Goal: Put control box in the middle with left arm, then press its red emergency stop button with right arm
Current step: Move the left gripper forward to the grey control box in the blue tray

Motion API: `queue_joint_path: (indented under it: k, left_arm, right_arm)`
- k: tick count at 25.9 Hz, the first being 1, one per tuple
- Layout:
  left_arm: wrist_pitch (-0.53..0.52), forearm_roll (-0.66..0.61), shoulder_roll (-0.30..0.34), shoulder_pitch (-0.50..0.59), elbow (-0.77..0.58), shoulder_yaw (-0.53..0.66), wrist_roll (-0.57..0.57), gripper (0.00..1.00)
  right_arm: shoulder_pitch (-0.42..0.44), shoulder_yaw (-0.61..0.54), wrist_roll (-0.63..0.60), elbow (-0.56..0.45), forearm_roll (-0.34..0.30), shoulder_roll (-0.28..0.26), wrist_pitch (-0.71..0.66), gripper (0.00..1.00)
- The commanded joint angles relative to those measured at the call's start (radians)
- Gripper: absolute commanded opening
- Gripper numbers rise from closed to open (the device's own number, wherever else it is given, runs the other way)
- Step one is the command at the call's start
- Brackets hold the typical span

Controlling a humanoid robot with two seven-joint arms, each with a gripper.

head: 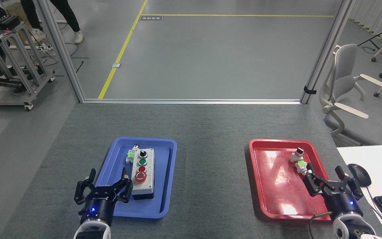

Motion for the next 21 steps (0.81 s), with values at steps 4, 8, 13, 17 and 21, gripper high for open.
queue_joint_path:
  k: [4, 8, 13, 17, 21]
  left_arm:
    - [-0.04, 0.006, -0.009, 0.023, -0.029, 0.001, -0.012, 0.99]
    - [-0.044, 0.006, -0.008, 0.026, -0.033, 0.001, 0.005, 0.99]
    - [-0.047, 0.006, -0.005, 0.029, -0.059, -0.002, 0.007, 0.99]
    - [-0.032, 0.006, -0.009, 0.049, -0.061, -0.077, 0.002, 0.99]
    - [0.016, 0.006, -0.012, 0.056, -0.027, -0.121, 0.01, 0.99]
  right_arm:
    - [-0.001, 0.0, -0.001, 0.0, 0.0, 0.002, 0.001, 0.99]
    - [0.0, 0.0, -0.001, 0.0, 0.0, 0.002, 0.001, 0.99]
    - [-0.001, 0.0, -0.001, 0.0, 0.0, 0.003, 0.001, 0.99]
    - [0.0, 0.0, -0.001, 0.0, 0.0, 0.003, 0.002, 0.99]
    - [0.0, 0.0, -0.001, 0.0, 0.0, 0.003, 0.002, 0.99]
